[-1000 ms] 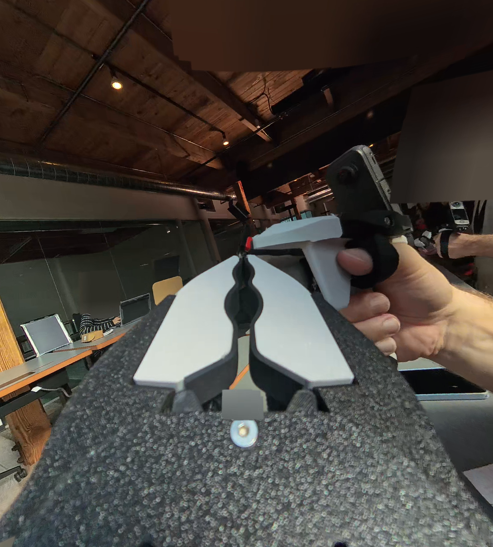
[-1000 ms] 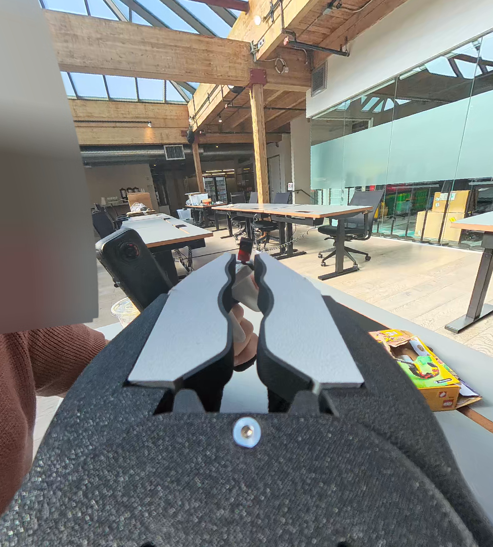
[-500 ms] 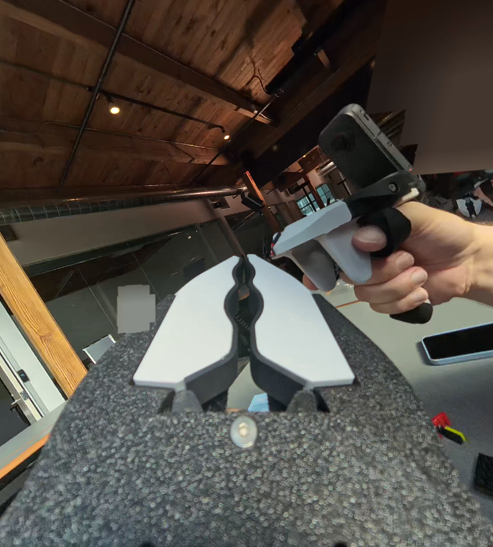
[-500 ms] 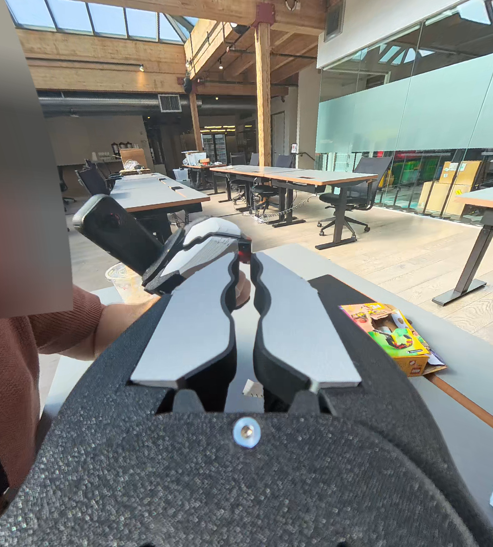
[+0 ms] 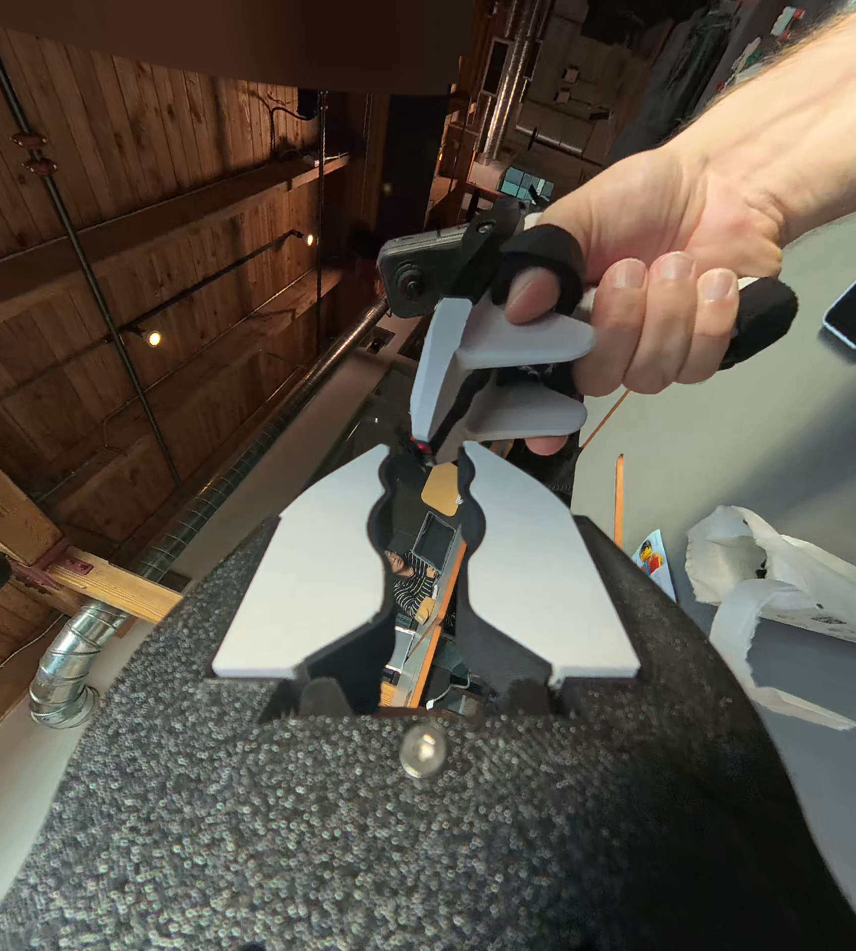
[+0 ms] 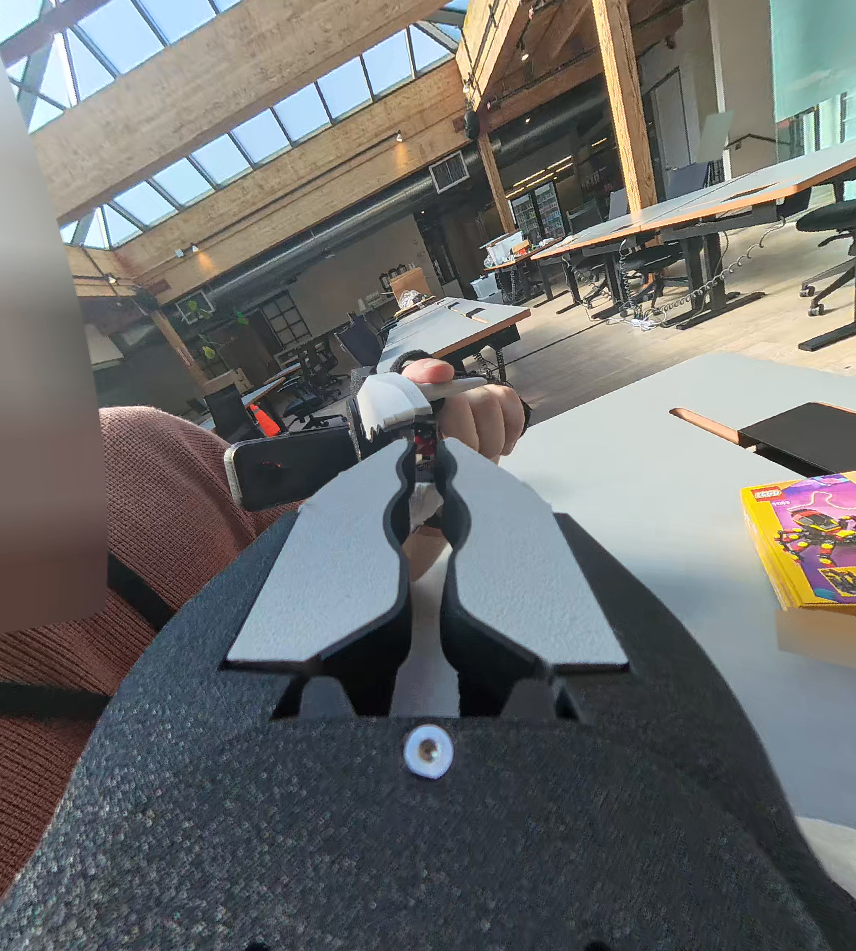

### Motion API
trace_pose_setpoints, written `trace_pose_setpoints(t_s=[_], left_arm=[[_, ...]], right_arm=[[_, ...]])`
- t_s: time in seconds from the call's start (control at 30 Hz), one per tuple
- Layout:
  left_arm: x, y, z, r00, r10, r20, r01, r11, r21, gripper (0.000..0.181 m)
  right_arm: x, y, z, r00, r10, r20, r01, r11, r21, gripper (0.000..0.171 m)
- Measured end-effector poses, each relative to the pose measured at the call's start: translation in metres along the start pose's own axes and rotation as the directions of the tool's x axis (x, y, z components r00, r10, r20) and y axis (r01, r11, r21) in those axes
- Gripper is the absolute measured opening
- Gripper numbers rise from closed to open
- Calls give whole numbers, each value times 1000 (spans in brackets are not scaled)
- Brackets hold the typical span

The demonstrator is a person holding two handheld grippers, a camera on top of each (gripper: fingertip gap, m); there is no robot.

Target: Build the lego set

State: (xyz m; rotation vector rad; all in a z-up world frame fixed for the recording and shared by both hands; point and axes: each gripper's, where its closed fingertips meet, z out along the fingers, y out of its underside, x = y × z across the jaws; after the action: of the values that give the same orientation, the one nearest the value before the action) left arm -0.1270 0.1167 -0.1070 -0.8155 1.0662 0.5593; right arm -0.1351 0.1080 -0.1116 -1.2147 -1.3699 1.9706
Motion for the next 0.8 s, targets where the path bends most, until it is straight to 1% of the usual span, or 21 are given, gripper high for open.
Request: trace_pose_setpoints(t_s=[0.03,0.13,0.33,0.4,0.5,0.67,0.73,0.77,0.8], left_arm=[[-3,1,-1,1000,-14,16,14,1000,-3,17],[-2,2,-1,1000,-31,-2,31,999,-15,9],[-1,3,-1,999,-49,-22,47,998,-47,7],[0,4,-2,998,-57,-40,55,997,-55,6],[3,6,-3,993,-82,-81,75,994,-77,5],[6,8,-1,989,-110,-97,101,990,-98,5],[6,9,-1,989,-118,-88,109,989,-100,5],[4,9,0,987,-145,-74,138,986,-98,5],[-5,9,-2,986,-165,-29,162,983,-89,5]], right_arm=[[1,0,1,1000,5,0,-5,1000,4,7],[1,-1,1,1000,16,9,-16,1000,18,6],[1,-1,1,999,31,16,-31,999,31,6],[2,1,2,1000,6,-2,-6,1000,13,6],[4,5,1,996,-72,-56,70,996,-48,6],[8,8,-3,985,-142,-99,132,986,-104,6],[8,8,-3,983,-155,-103,144,984,-109,6],[8,8,-4,980,-168,-109,155,981,-118,5],[16,9,-7,969,-190,-159,169,976,-141,0]])
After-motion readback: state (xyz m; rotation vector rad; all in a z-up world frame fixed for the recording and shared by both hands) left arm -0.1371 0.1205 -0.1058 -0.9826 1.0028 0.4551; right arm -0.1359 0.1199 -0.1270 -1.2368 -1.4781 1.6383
